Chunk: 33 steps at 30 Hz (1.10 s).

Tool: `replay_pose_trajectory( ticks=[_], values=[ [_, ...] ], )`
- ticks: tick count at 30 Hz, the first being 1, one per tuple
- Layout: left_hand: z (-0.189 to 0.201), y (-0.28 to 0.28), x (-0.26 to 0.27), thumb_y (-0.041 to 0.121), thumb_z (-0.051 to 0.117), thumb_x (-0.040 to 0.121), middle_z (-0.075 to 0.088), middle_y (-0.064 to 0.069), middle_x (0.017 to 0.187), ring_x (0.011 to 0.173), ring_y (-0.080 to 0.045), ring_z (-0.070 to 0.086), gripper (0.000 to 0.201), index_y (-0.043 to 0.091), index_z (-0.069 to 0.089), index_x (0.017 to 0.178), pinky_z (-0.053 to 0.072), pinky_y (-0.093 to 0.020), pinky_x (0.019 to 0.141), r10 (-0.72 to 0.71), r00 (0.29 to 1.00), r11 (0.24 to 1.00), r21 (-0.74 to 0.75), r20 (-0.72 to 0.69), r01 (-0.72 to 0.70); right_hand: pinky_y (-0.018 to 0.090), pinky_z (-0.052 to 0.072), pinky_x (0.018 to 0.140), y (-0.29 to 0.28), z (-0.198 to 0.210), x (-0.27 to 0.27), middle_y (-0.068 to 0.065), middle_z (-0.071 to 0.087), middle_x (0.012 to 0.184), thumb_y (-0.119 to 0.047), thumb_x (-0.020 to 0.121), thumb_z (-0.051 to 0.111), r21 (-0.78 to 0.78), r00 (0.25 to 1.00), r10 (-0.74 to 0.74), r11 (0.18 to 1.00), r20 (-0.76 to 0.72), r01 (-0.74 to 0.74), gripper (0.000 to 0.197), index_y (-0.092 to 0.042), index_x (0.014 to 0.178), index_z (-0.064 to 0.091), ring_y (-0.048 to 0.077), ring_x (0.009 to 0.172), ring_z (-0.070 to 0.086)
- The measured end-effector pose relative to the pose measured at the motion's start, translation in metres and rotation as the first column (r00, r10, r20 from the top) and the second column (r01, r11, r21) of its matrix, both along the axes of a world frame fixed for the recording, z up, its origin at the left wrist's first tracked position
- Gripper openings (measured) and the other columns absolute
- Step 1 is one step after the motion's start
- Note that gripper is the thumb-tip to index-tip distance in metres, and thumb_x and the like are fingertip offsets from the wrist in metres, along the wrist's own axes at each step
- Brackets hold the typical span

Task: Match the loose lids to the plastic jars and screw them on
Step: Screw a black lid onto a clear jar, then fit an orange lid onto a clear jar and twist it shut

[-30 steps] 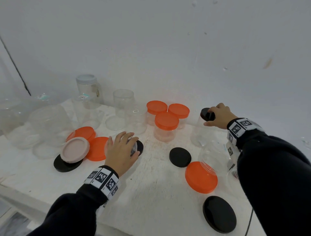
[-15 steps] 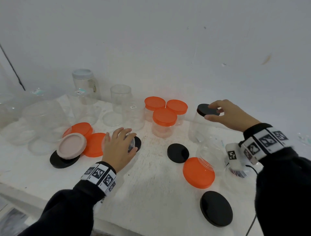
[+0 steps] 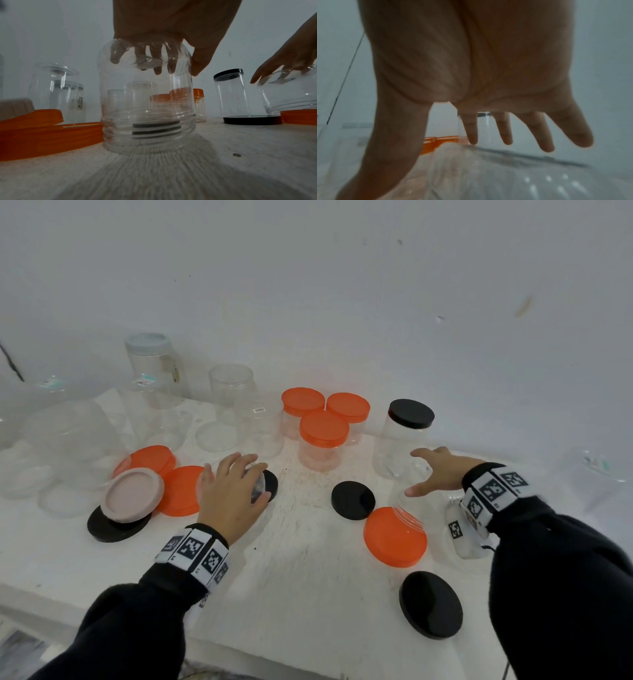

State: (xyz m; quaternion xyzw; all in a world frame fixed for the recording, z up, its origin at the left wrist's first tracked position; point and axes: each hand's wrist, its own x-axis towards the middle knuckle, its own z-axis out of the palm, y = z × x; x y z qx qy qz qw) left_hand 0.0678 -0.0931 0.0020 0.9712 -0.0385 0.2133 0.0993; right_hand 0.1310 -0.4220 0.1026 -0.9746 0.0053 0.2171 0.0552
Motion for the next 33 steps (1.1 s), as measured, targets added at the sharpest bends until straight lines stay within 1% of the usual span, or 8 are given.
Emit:
replay_pose_trajectory(
  ticks=[7, 13, 16, 19, 21, 24, 28, 33],
  values=[
    [0.002, 0.000, -0.001, 0.032, 0.070, 0.078, 0.054, -0.005, 0.133, 0.127, -0.031, 0.043, 0.047, 0.018, 0.059, 0.121, 0.028, -0.065, 0.100, -0.013, 1.000, 1.000, -0.006, -0.023, 0.012, 0.044, 0.036, 0.103, -0.001, -0.010, 0.003, 0.012, 0.021, 0.150, -0.048, 0.075, 0.072, -0.013, 0.999, -0.042, 0.999, -0.035, 0.041, 0.099, -0.032, 0.148, 0.007, 0.032, 0.131, 0.037],
    [0.009, -0.005, -0.006, 0.036, 0.063, 0.081, 0.054, -0.008, 0.130, 0.121, -0.033, 0.048, 0.040, 0.013, 0.061, 0.114, 0.032, -0.065, 0.097, -0.044, 0.996, 0.996, -0.076, 0.074, 0.049, 0.047, 0.038, 0.101, 0.005, -0.008, -0.004, 0.009, 0.029, 0.139, -0.045, 0.067, 0.080, 0.010, 0.995, -0.044, 0.999, 0.087, 0.044, 0.094, -0.036, 0.142, 0.024, 0.036, 0.127, 0.035],
    [0.012, -0.020, -0.016, 0.040, 0.043, 0.085, 0.056, -0.005, 0.125, 0.118, -0.025, 0.047, 0.041, 0.014, 0.061, 0.111, 0.035, -0.059, 0.101, -0.181, 0.969, 0.968, -0.144, 0.168, 0.206, 0.046, 0.038, 0.095, 0.006, 0.000, -0.012, 0.008, 0.029, 0.132, -0.037, 0.063, 0.083, 0.092, 0.969, -0.048, 0.995, 0.241, 0.027, 0.091, -0.033, 0.136, 0.029, 0.035, 0.122, 0.030],
    [0.016, -0.049, -0.021, 0.036, 0.046, 0.086, 0.057, -0.004, 0.121, 0.115, -0.019, 0.048, 0.037, 0.014, 0.060, 0.112, 0.042, -0.043, 0.098, -0.406, 0.892, 0.878, -0.185, 0.199, 0.441, 0.039, 0.038, 0.086, 0.006, 0.011, -0.021, 0.007, 0.024, 0.128, -0.027, 0.061, 0.085, 0.201, 0.931, -0.064, 0.979, 0.361, -0.011, 0.091, -0.030, 0.132, 0.028, 0.032, 0.116, 0.030],
    [0.018, -0.073, -0.017, 0.038, 0.049, 0.085, 0.057, -0.005, 0.122, 0.115, -0.019, 0.050, 0.041, 0.013, 0.059, 0.116, 0.042, -0.036, 0.098, -0.550, 0.826, 0.803, -0.194, 0.122, 0.563, 0.035, 0.036, 0.081, 0.005, 0.017, -0.028, 0.007, 0.021, 0.128, -0.022, 0.060, 0.084, 0.250, 0.905, -0.079, 0.968, 0.417, -0.031, 0.090, -0.028, 0.130, 0.027, 0.030, 0.115, 0.029],
    [0.017, -0.110, -0.001, 0.038, 0.064, 0.082, 0.049, -0.007, 0.134, 0.122, -0.022, 0.044, 0.053, 0.011, 0.053, 0.126, 0.039, -0.037, 0.102, -0.706, 0.701, 0.706, -0.164, -0.101, 0.689, 0.032, 0.034, 0.080, 0.002, 0.020, -0.039, 0.007, 0.020, 0.129, -0.016, 0.060, 0.083, 0.303, 0.866, -0.113, 0.952, 0.487, -0.047, 0.089, -0.023, 0.129, 0.027, 0.030, 0.112, 0.029],
    [0.014, -0.150, 0.023, 0.043, 0.069, 0.079, 0.022, -0.003, 0.153, 0.138, -0.019, 0.021, 0.076, 0.017, 0.034, 0.142, 0.022, -0.035, 0.112, -0.673, 0.589, 0.692, -0.098, -0.447, 0.715, 0.032, 0.034, 0.083, -0.006, 0.022, -0.053, 0.006, 0.022, 0.130, -0.014, 0.060, 0.083, 0.378, 0.840, -0.154, 0.924, 0.520, -0.065, 0.089, -0.024, 0.129, 0.029, 0.028, 0.111, 0.031],
    [0.003, -0.175, 0.040, 0.050, 0.070, 0.075, 0.014, -0.006, 0.155, 0.141, -0.023, 0.015, 0.089, 0.016, 0.027, 0.145, 0.020, -0.039, 0.114, -0.626, 0.518, 0.654, -0.031, -0.583, 0.756, 0.033, 0.038, 0.091, -0.018, 0.019, -0.069, 0.005, 0.021, 0.134, -0.022, 0.060, 0.084, 0.411, 0.812, -0.203, 0.910, 0.548, -0.050, 0.089, -0.029, 0.133, 0.033, 0.031, 0.116, 0.036]
  ],
)
